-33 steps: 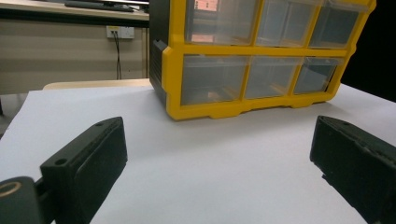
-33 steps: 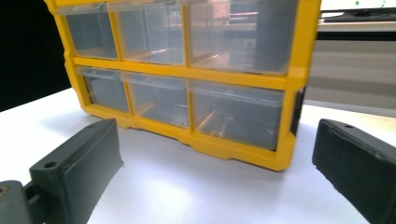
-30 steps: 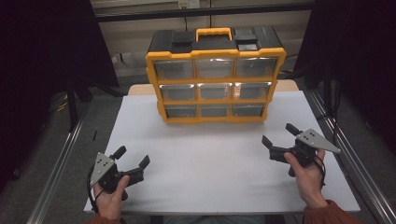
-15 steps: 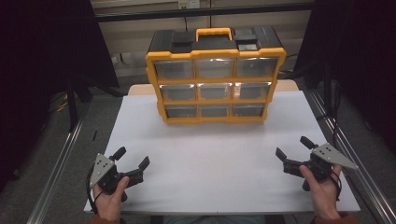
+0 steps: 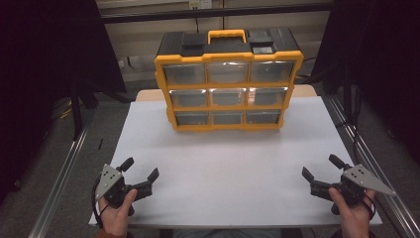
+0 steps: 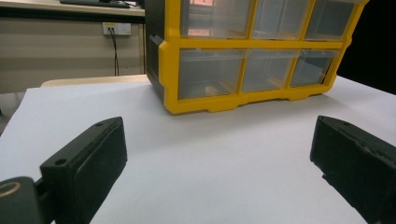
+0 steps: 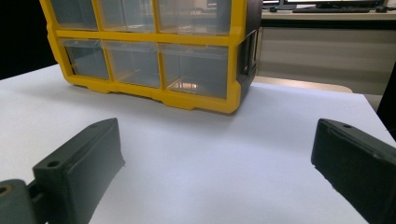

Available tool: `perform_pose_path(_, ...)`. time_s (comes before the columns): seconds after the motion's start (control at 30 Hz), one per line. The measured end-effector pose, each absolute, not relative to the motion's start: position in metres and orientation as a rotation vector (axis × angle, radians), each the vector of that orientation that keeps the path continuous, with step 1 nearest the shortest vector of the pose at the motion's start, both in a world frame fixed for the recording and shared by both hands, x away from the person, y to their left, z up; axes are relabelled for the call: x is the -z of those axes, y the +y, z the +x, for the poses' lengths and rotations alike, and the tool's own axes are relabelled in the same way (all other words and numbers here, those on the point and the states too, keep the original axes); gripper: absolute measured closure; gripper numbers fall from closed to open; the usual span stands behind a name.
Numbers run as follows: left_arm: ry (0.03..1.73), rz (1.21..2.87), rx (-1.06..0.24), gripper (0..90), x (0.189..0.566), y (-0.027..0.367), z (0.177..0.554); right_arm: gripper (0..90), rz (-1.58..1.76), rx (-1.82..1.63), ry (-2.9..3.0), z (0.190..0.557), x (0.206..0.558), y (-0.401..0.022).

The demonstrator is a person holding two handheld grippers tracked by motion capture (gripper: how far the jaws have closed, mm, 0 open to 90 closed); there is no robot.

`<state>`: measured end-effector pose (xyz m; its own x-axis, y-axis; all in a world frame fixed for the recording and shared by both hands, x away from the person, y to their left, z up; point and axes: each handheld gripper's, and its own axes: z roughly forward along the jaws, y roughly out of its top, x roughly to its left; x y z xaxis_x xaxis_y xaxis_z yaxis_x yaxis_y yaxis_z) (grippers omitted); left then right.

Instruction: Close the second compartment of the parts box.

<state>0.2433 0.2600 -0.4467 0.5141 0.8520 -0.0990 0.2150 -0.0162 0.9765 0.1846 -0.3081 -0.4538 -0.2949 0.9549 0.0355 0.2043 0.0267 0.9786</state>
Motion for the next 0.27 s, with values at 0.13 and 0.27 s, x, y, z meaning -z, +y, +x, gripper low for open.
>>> perform_pose_path(0.13,0.951,1.540,-0.652,3.9,0.4460,0.2590,0.2437,1.8,1.210,-1.324,1.609,0.1882,0.4551,-0.3051)
perform_pose_path(0.27,0.951,1.545,-0.656,3.9,0.4459,0.2580,0.2438,1.8,1.214,-1.326,1.600,0.1892,0.4552,-0.3055)
